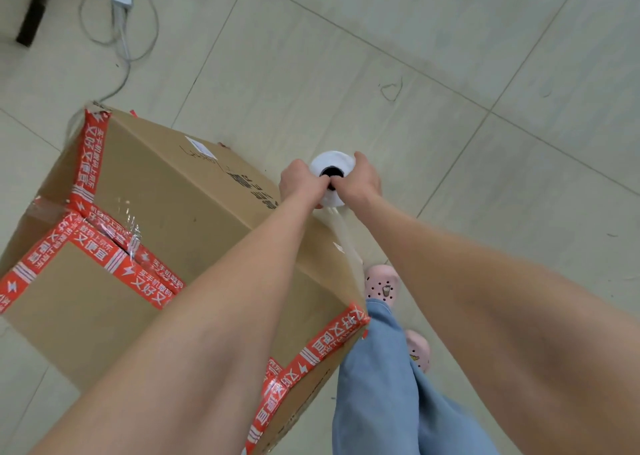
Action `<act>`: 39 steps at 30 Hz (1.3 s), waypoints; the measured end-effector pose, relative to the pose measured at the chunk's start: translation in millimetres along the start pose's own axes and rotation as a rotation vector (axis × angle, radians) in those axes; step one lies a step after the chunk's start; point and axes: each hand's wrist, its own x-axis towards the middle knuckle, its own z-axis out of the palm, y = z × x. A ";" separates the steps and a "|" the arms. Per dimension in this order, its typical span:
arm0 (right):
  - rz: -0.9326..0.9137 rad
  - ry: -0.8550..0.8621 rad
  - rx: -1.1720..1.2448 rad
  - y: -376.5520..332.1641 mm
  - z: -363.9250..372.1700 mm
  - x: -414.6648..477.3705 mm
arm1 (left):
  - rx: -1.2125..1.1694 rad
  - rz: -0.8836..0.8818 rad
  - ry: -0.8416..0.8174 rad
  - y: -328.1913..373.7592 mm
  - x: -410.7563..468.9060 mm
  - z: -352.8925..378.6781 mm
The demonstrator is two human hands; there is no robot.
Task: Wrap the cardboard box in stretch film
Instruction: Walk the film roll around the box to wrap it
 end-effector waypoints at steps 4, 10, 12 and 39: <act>0.035 -0.059 0.087 -8.0 6.6 1.8 | -0.049 -0.029 -0.030 -9.1 7.6 -3.7; -0.090 0.016 -0.054 -13.8 5.7 2.9 | 0.297 0.295 -0.005 -6.0 9.5 -11.4; -0.114 0.018 -0.123 -12.6 1.1 4.6 | 0.319 0.350 -0.001 -6.5 7.9 -10.0; -0.238 -0.130 -0.265 -79.9 34.2 14.0 | -0.055 -0.080 0.031 -14.0 38.3 -63.8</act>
